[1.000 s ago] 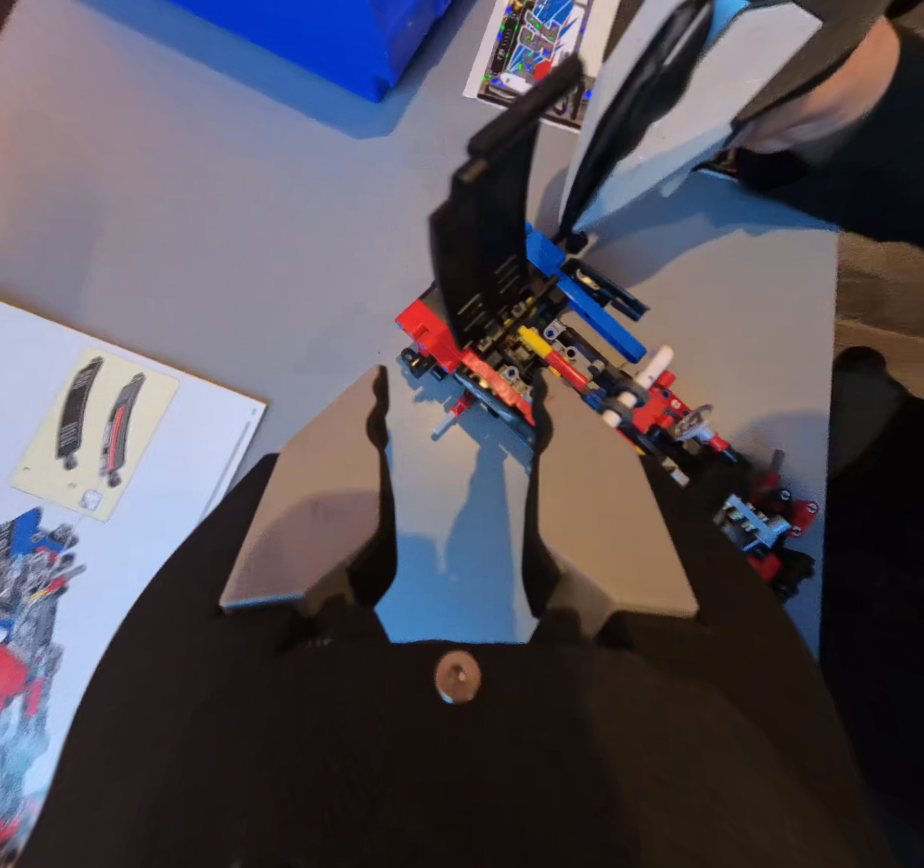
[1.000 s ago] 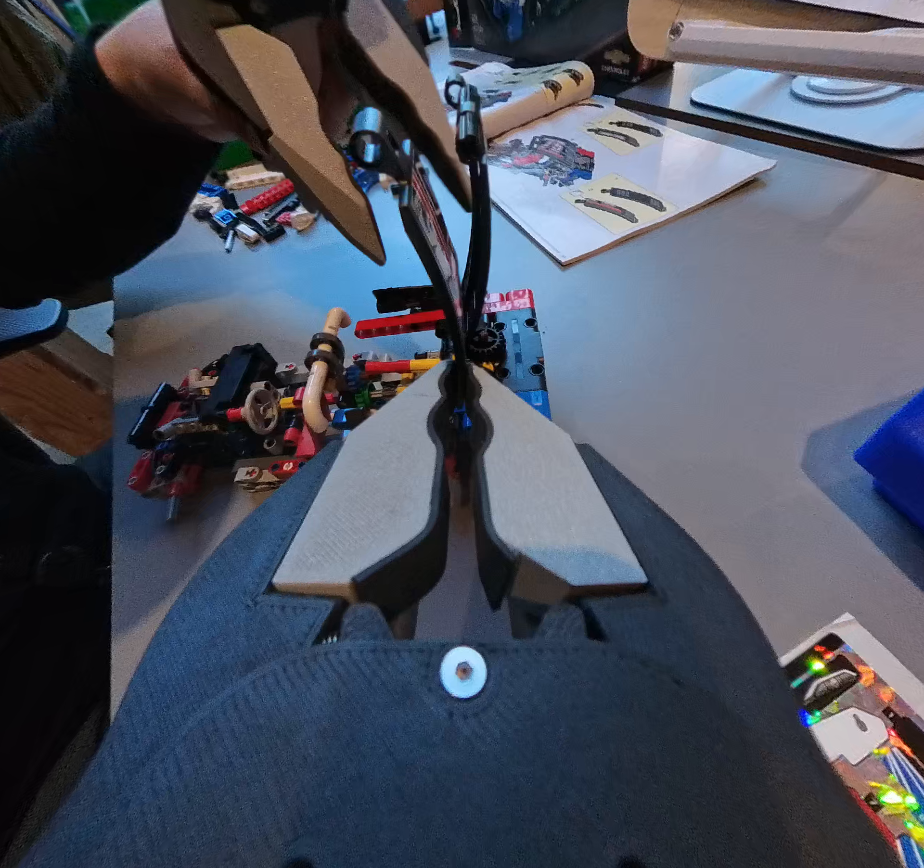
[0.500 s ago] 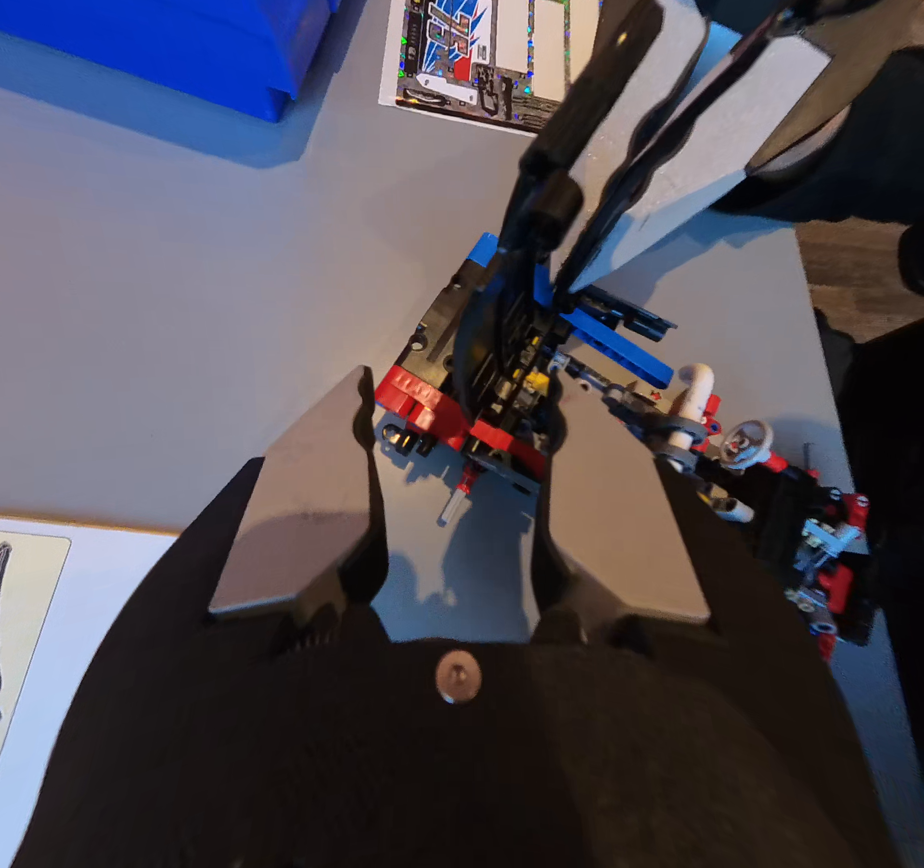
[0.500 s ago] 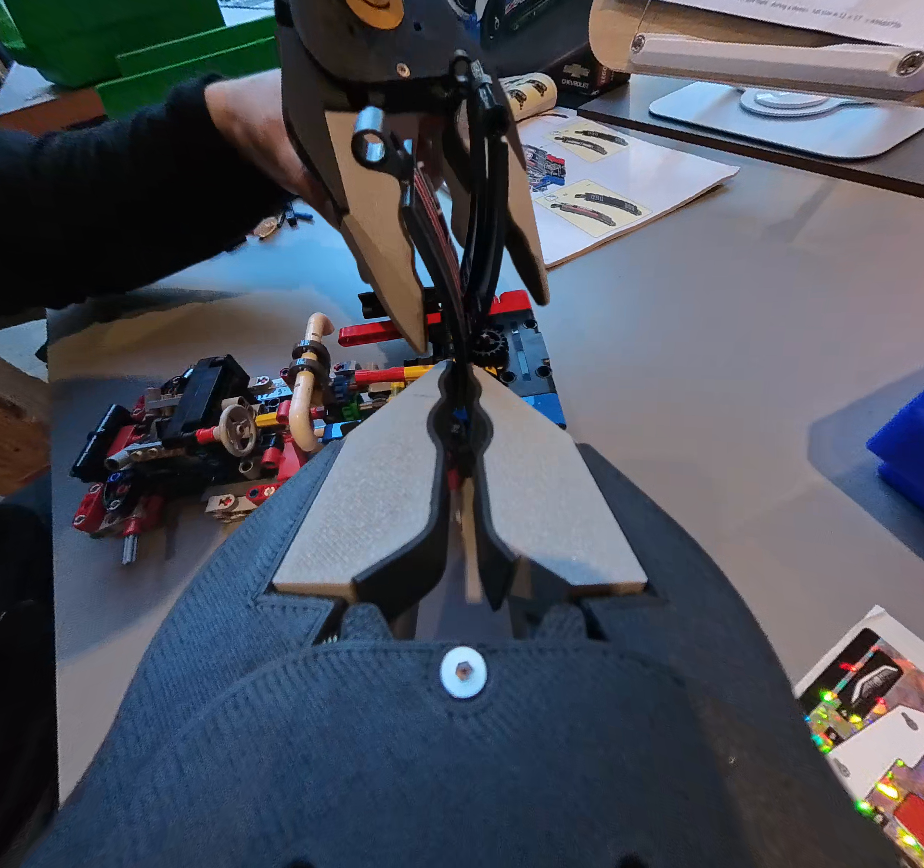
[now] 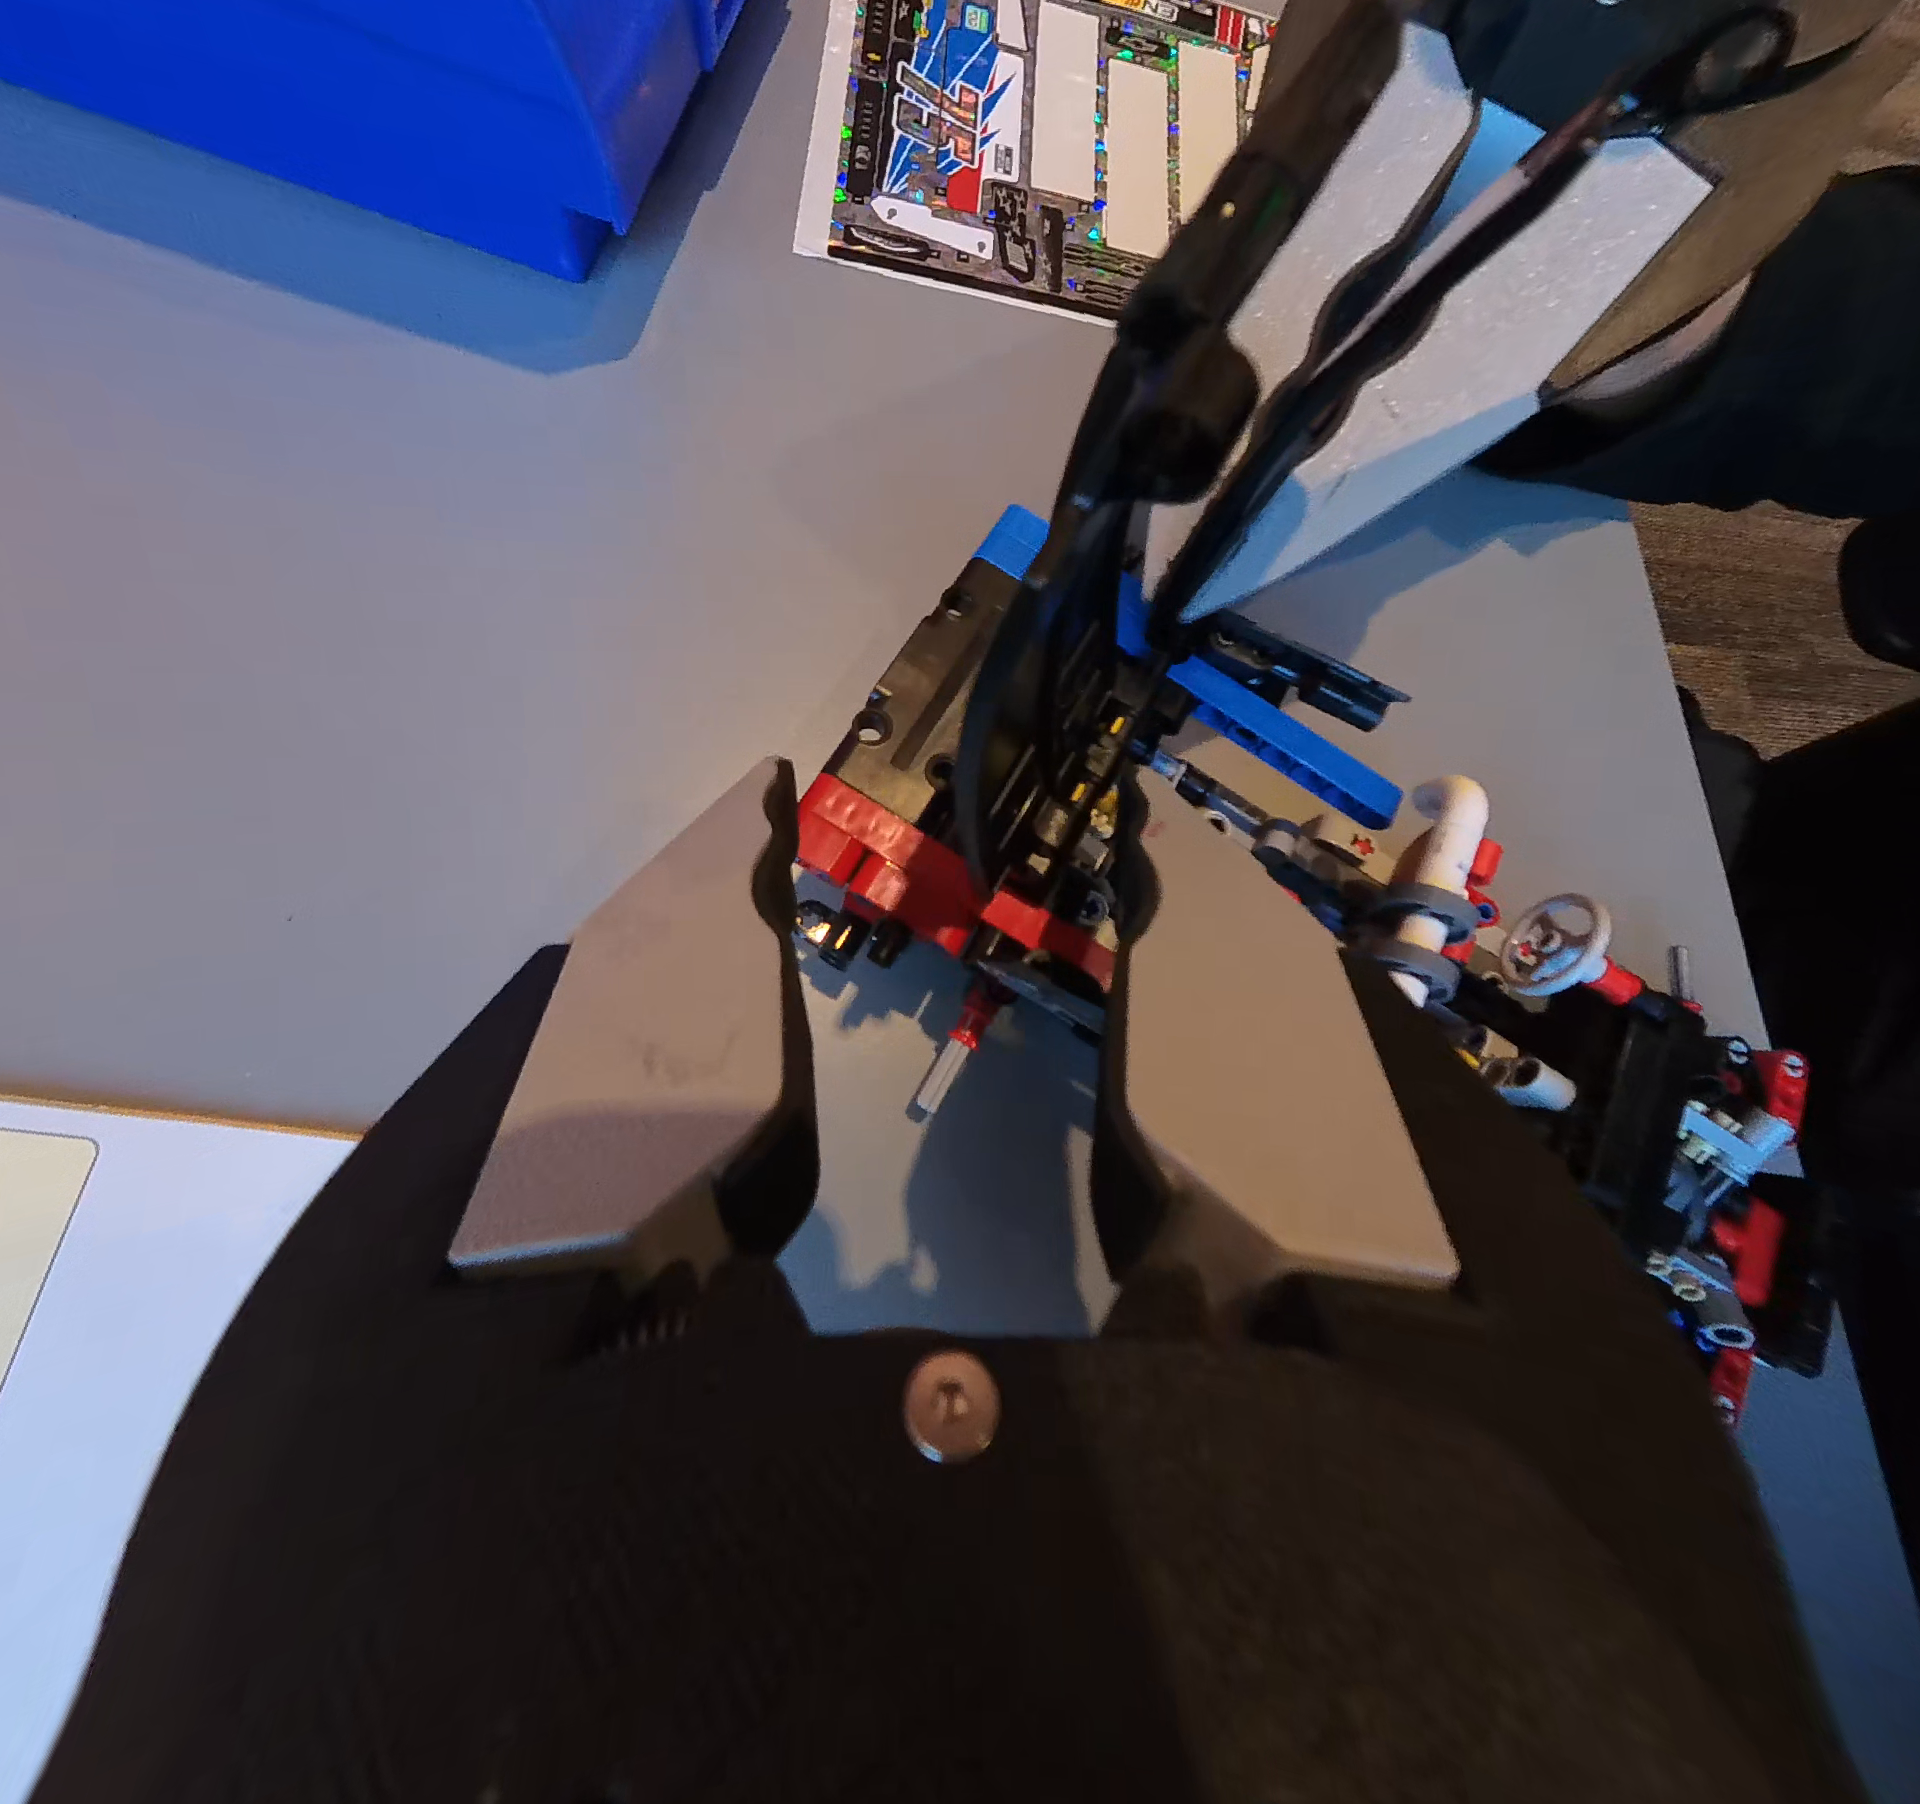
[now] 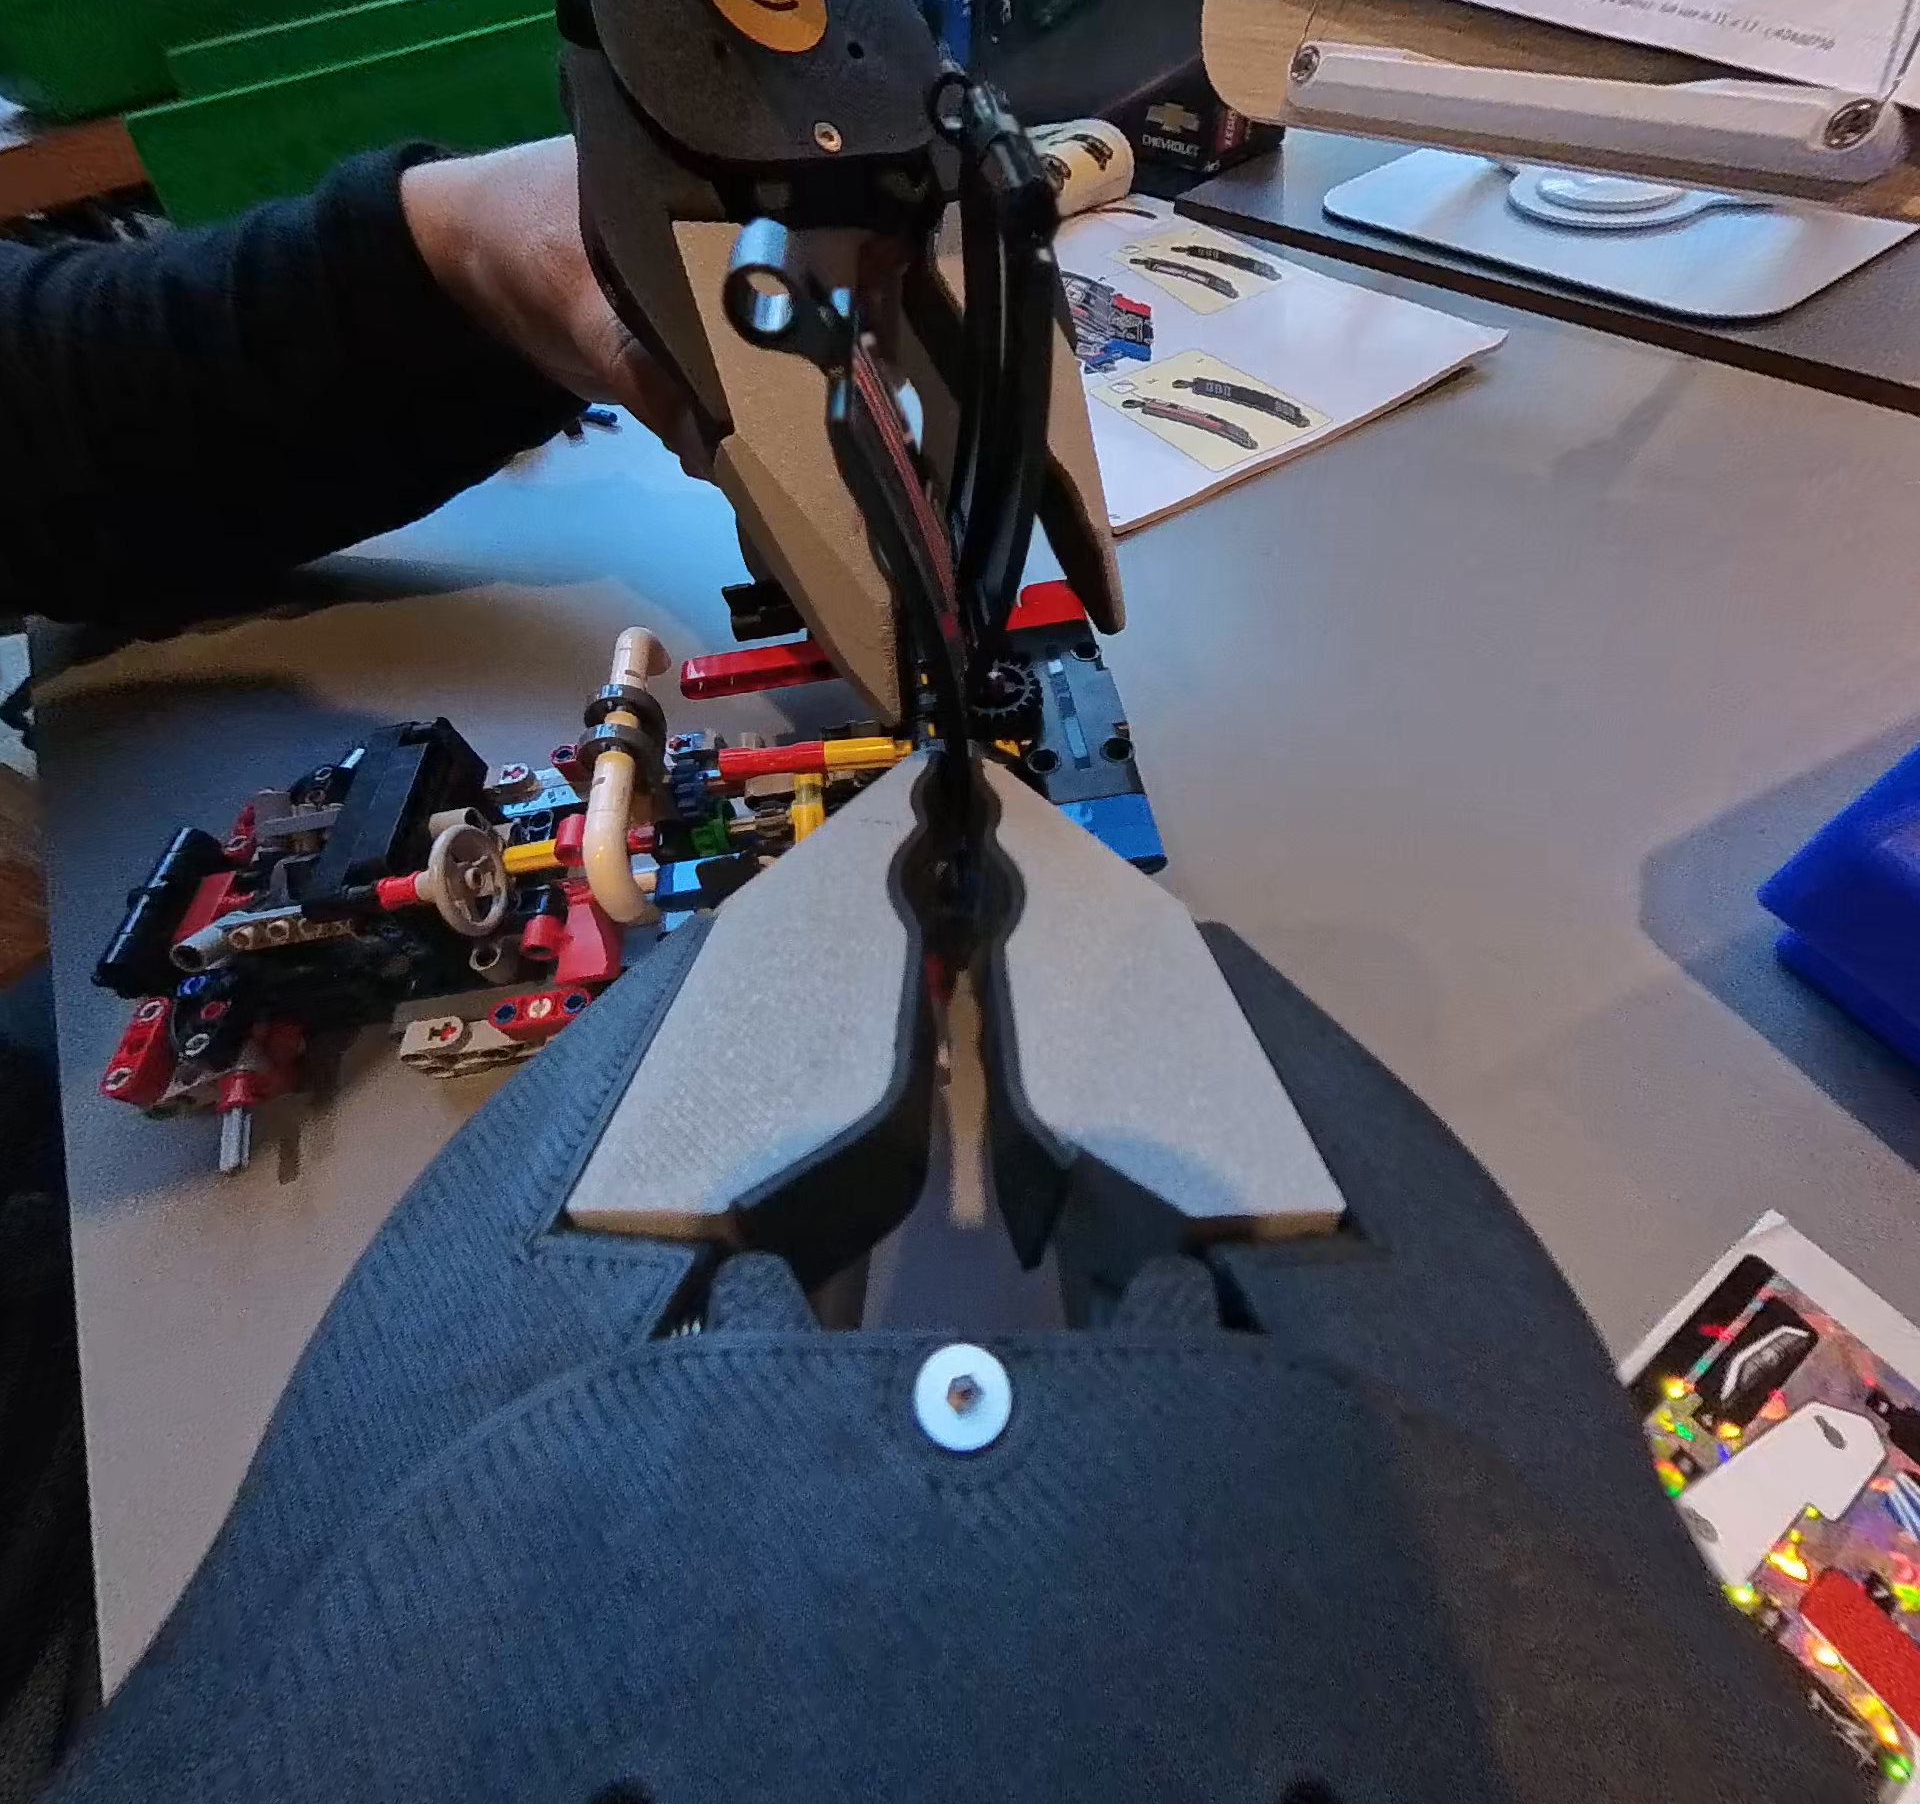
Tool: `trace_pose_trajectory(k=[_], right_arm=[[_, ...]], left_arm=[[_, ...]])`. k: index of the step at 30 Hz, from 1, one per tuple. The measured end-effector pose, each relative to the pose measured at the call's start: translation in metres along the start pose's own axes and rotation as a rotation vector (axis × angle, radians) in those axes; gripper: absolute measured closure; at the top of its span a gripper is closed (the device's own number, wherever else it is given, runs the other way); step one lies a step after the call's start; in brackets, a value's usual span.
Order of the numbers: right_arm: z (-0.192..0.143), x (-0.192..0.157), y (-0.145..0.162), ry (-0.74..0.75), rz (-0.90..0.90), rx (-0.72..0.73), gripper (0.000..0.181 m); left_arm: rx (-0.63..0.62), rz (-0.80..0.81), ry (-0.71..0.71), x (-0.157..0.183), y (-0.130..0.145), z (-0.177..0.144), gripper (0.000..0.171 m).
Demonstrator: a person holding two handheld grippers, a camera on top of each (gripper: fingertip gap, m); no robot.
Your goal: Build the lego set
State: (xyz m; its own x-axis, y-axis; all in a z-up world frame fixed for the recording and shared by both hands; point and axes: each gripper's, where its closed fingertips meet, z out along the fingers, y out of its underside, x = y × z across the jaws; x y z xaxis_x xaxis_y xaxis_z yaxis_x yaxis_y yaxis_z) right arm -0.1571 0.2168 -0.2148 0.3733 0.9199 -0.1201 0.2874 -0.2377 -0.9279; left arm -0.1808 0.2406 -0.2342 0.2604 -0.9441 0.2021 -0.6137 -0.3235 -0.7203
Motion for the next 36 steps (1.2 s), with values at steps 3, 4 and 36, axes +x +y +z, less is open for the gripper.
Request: trace_pose_trajectory(k=[3, 4, 36], right_arm=[[0.001, 0.002, 0.002, 0.001, -0.011, -0.003, 0.181], [0.001, 0.001, 0.002, -0.003, -0.015, 0.001, 0.181], [-0.002, -0.002, 0.002, -0.170, 0.004, -0.124, 0.181]], left_arm=[[0.004, -0.006, -0.001, 0.000, 0.000, 0.000, 0.113], [0.007, -0.009, 0.000, 0.000, -0.001, 0.000, 0.113], [0.022, -0.033, 0.043, 0.008, -0.008, -0.020, 0.101]])
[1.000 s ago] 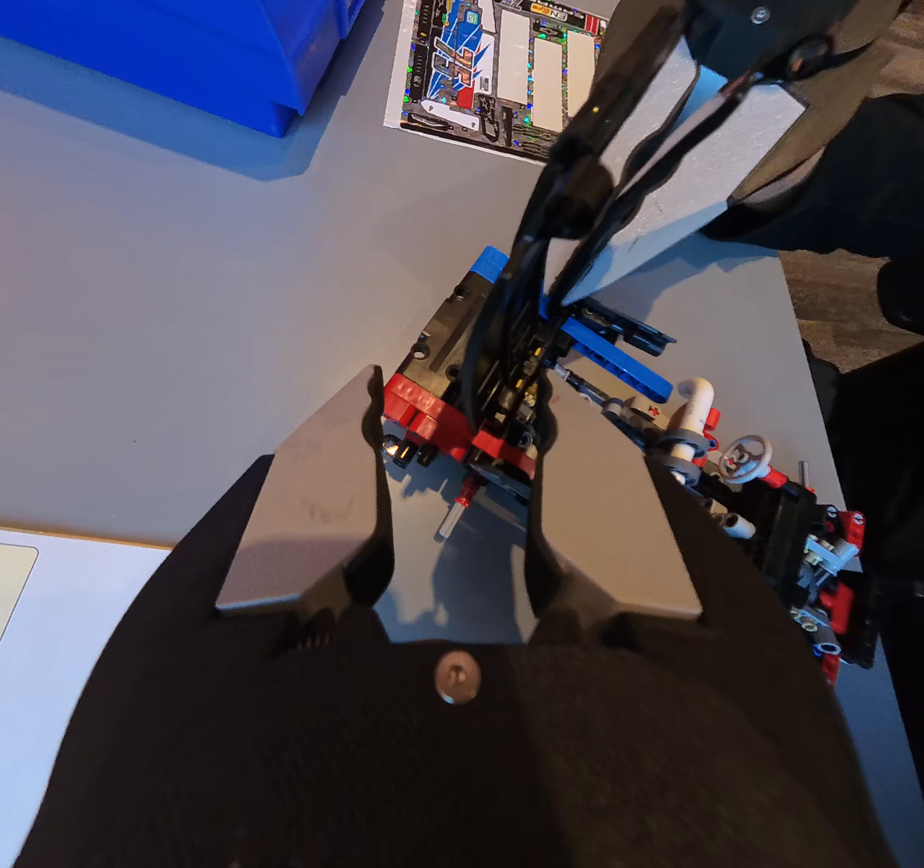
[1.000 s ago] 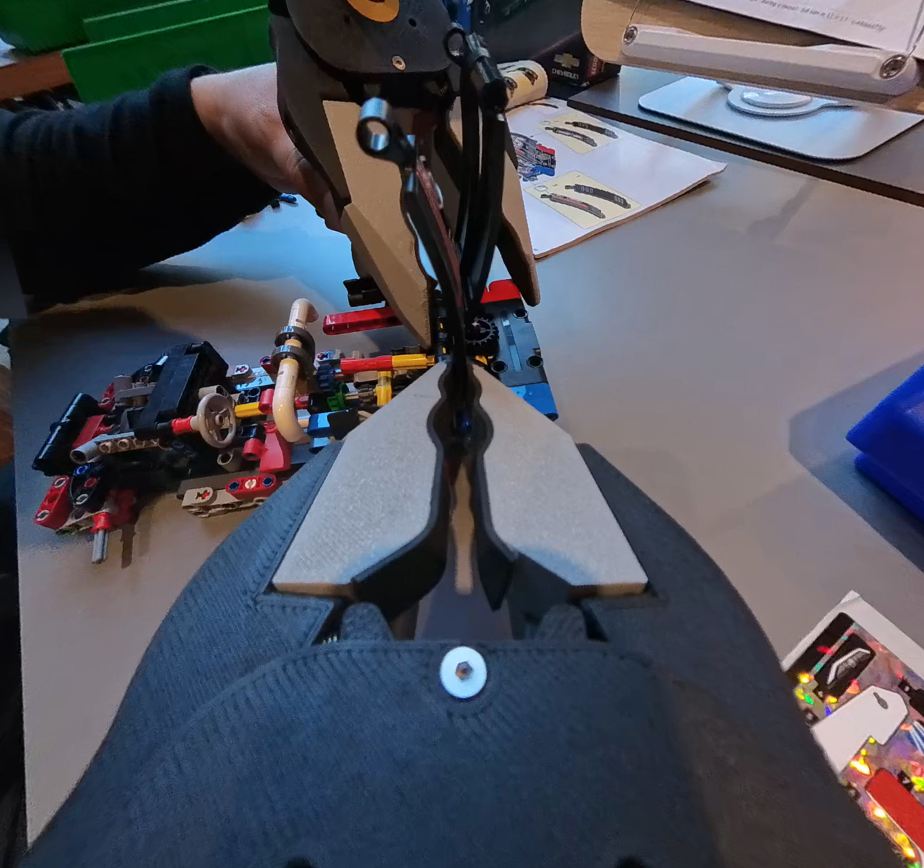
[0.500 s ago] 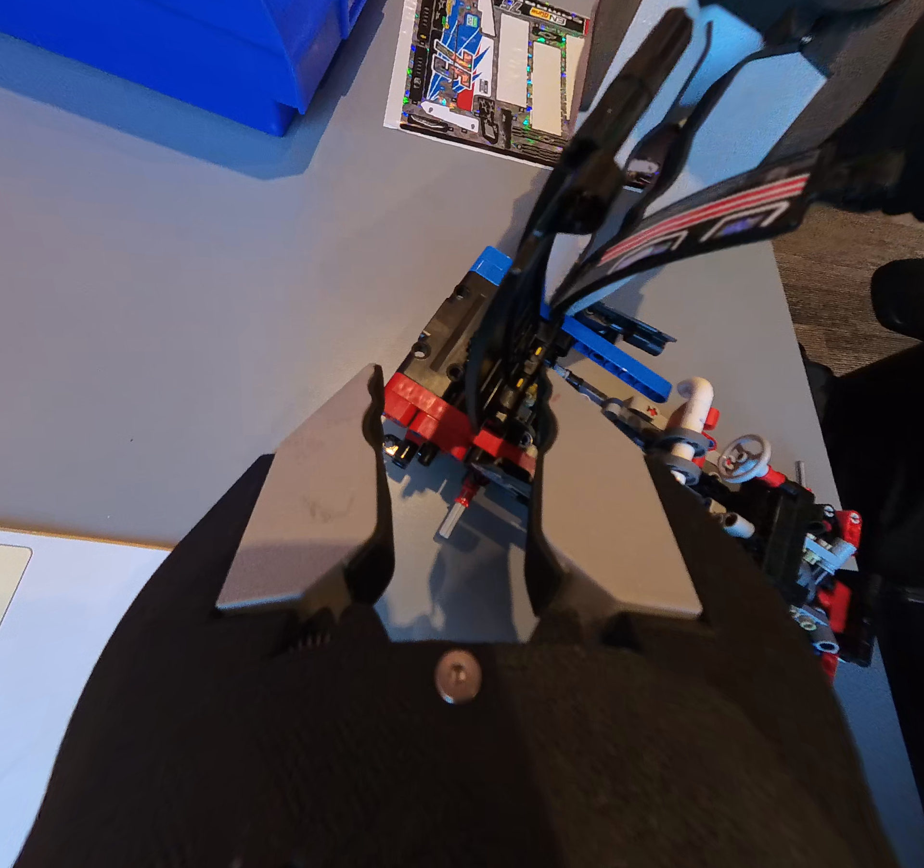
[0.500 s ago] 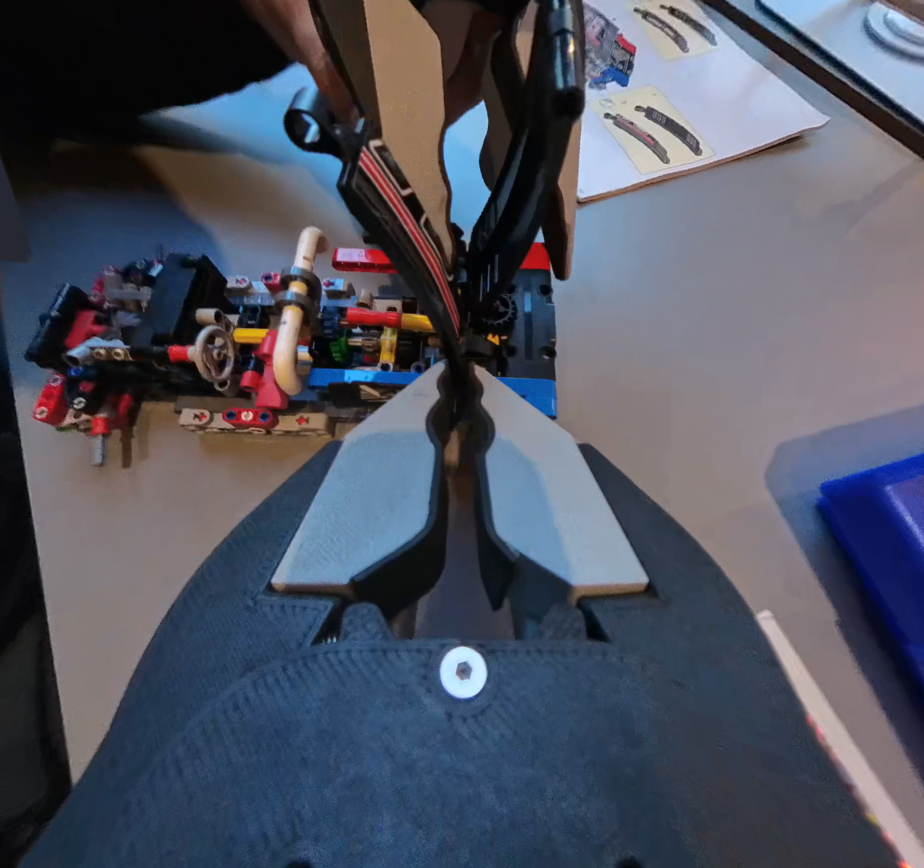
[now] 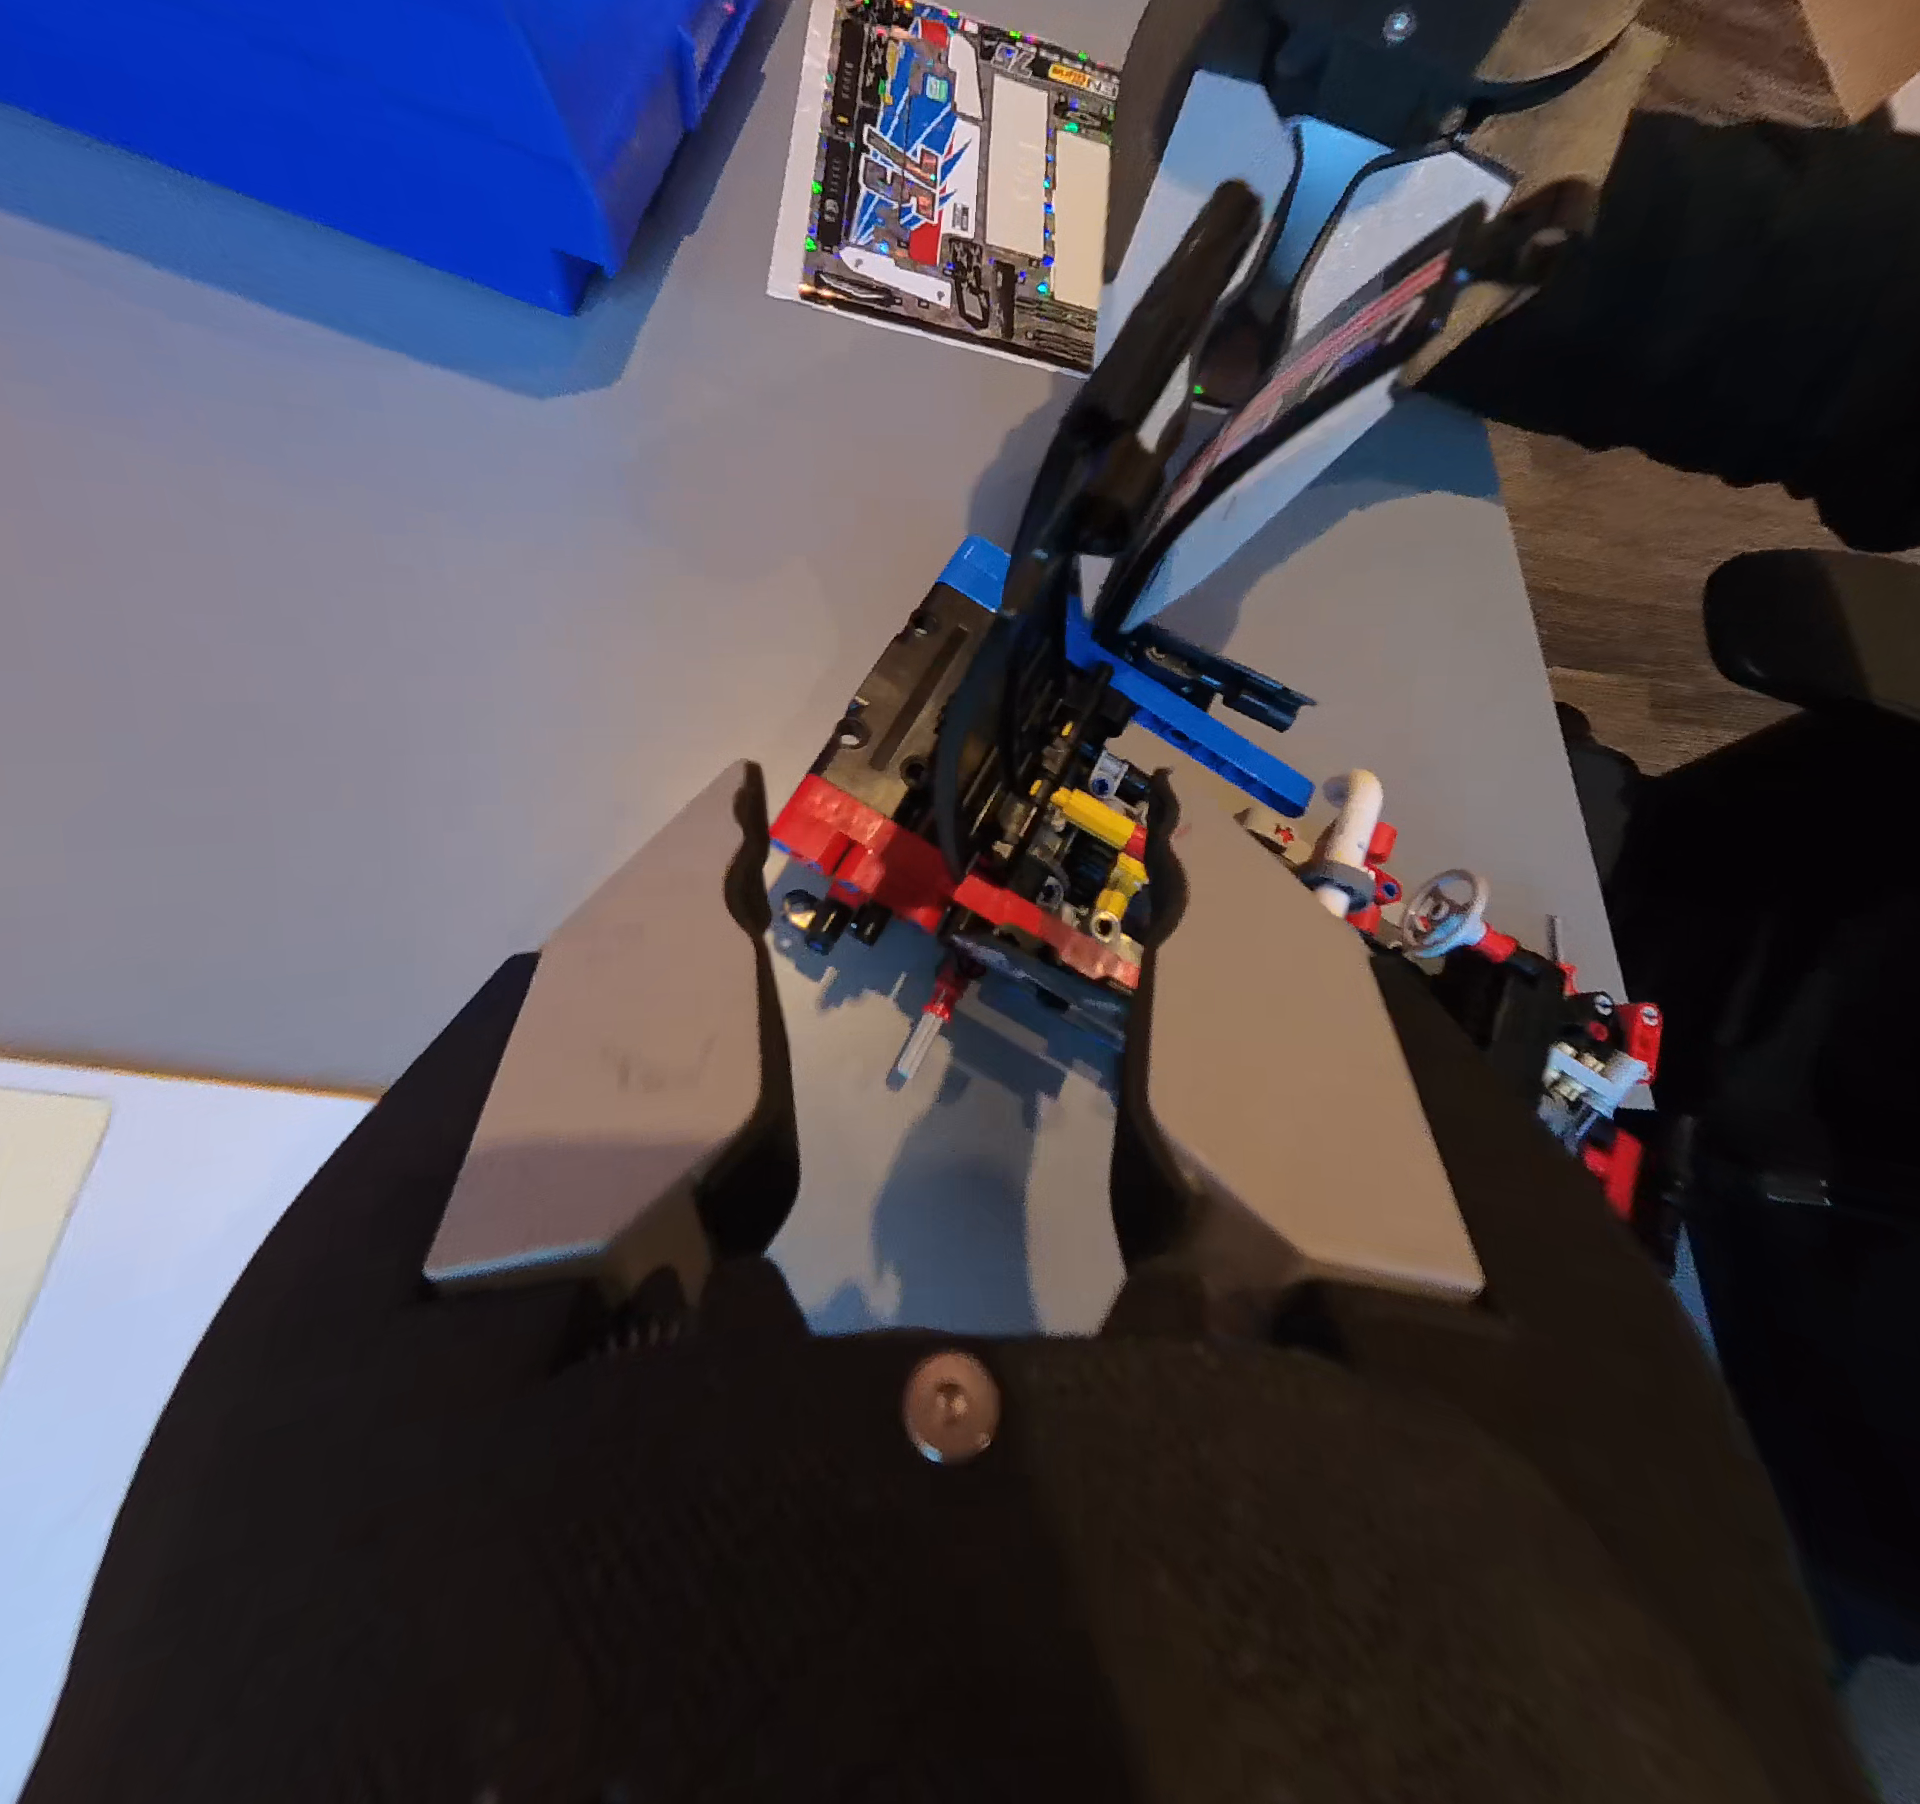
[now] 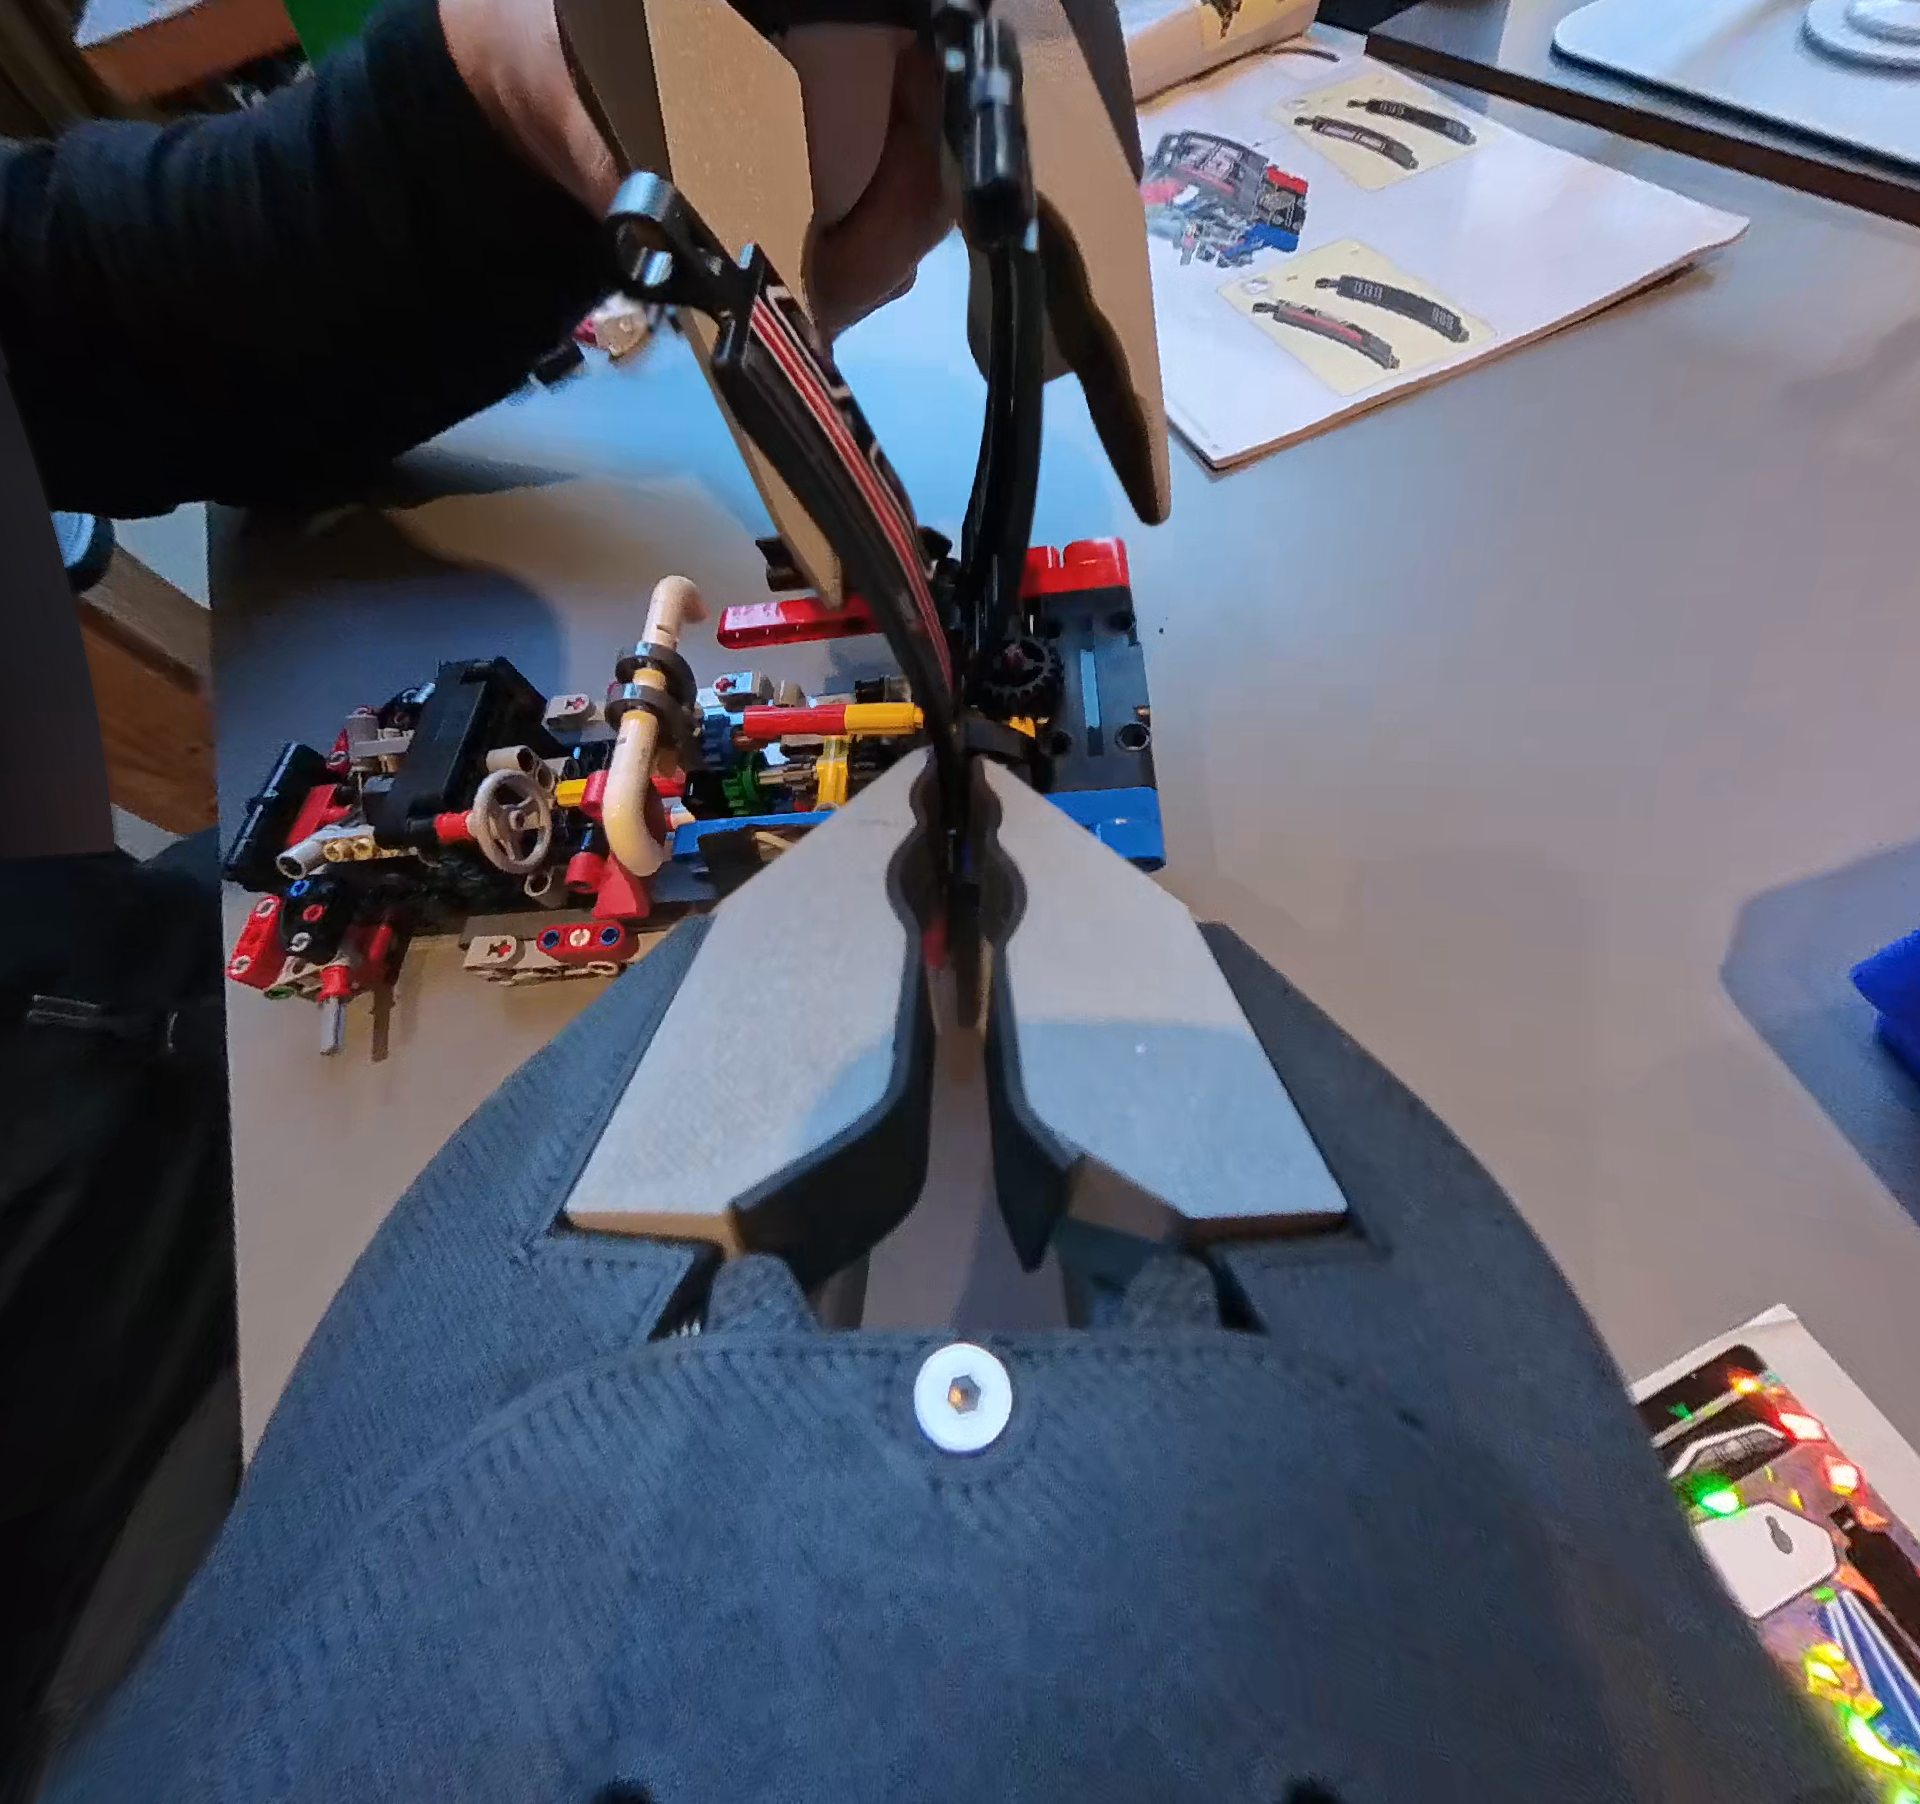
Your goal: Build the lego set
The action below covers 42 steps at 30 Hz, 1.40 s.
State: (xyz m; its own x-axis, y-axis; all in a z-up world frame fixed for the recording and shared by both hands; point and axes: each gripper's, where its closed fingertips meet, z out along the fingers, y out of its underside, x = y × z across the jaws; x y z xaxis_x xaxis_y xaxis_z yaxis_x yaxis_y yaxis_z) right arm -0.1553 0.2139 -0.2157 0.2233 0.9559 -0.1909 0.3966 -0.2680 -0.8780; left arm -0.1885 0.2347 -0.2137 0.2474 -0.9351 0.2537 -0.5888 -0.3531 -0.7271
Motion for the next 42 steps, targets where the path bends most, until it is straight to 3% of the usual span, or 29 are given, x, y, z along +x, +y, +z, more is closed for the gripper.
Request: trace_pose_trajectory(k=[5, 9, 12, 15, 18, 25, 28, 42], right_arm=[[-0.012, -0.011, -0.021, -0.036, 0.016, 0.070, 0.181], [-0.012, -0.026, -0.034, -0.053, -0.004, 0.080, 0.181], [-0.009, -0.034, -0.043, -0.036, -0.056, 0.069, 0.181], [-0.004, -0.037, -0.046, -0.025, -0.086, 0.049, 0.181], [-0.003, -0.036, -0.046, -0.040, -0.063, 0.057, 0.181], [0.000, -0.055, -0.057, -0.086, -0.075, 0.078, 0.181], [0.007, -0.059, -0.055, -0.088, -0.105, 0.043, 0.181], [0.008, -0.059, -0.034, -0.050, -0.180, -0.131, 0.175]], left_arm=[[0.071, 0.041, -0.065, -0.006, -0.014, -0.037, 0.110], [0.216, 0.024, 0.054, 0.025, -0.045, -0.058, 0.129], [0.175, 0.101, -0.006, 0.040, -0.049, -0.049, 0.118], [0.137, 0.156, -0.015, 0.054, -0.050, -0.044, 0.133], [0.131, 0.141, -0.081, 0.043, -0.049, -0.053, 0.125], [0.186, 0.184, 0.081, 0.080, -0.059, -0.052, 0.142], [0.157, 0.220, 0.102, 0.083, -0.054, -0.041, 0.171], [0.080, 0.278, 0.112, 0.082, -0.041, -0.026, 0.171]])
